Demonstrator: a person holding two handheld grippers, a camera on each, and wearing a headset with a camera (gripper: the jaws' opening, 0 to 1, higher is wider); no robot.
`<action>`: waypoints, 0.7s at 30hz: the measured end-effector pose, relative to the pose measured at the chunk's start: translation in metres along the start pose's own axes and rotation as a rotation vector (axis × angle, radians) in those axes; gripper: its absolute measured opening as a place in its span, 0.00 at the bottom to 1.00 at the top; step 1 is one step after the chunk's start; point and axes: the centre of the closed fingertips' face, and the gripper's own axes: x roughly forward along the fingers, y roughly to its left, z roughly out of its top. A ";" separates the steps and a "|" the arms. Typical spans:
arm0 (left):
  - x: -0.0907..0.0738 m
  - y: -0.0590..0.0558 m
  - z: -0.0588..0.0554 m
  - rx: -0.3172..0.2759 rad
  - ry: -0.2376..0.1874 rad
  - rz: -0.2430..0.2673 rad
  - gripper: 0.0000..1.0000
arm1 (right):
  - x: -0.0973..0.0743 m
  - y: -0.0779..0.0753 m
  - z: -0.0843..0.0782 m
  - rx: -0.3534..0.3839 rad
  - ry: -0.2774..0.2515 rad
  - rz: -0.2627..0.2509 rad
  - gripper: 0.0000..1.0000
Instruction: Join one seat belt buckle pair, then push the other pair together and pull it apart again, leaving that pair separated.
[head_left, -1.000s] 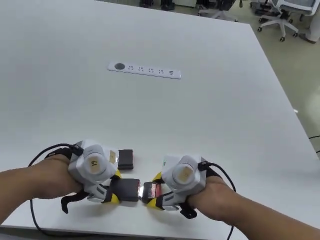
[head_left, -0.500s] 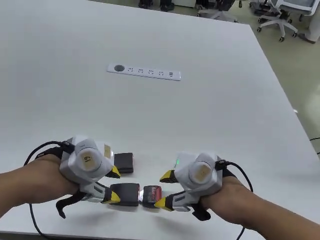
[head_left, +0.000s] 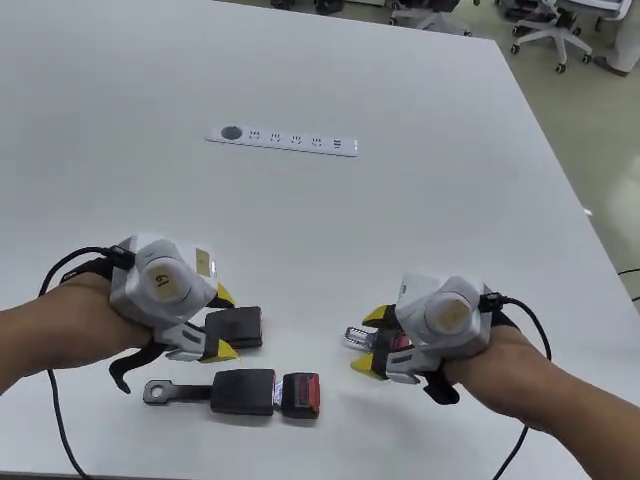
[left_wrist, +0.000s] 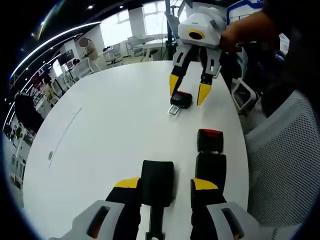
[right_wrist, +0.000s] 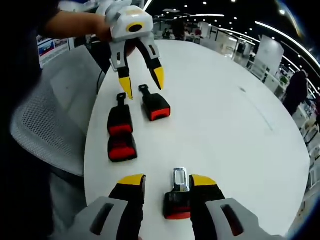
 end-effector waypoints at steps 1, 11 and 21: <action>0.001 0.001 -0.002 -0.002 0.005 -0.002 0.40 | -0.001 -0.002 -0.002 -0.001 0.003 -0.006 0.32; 0.015 0.012 -0.021 -0.012 0.054 -0.018 0.40 | -0.003 -0.016 -0.025 0.017 0.039 -0.025 0.35; 0.029 0.014 -0.029 0.026 0.093 -0.042 0.35 | 0.015 -0.025 -0.059 0.077 0.079 0.011 0.34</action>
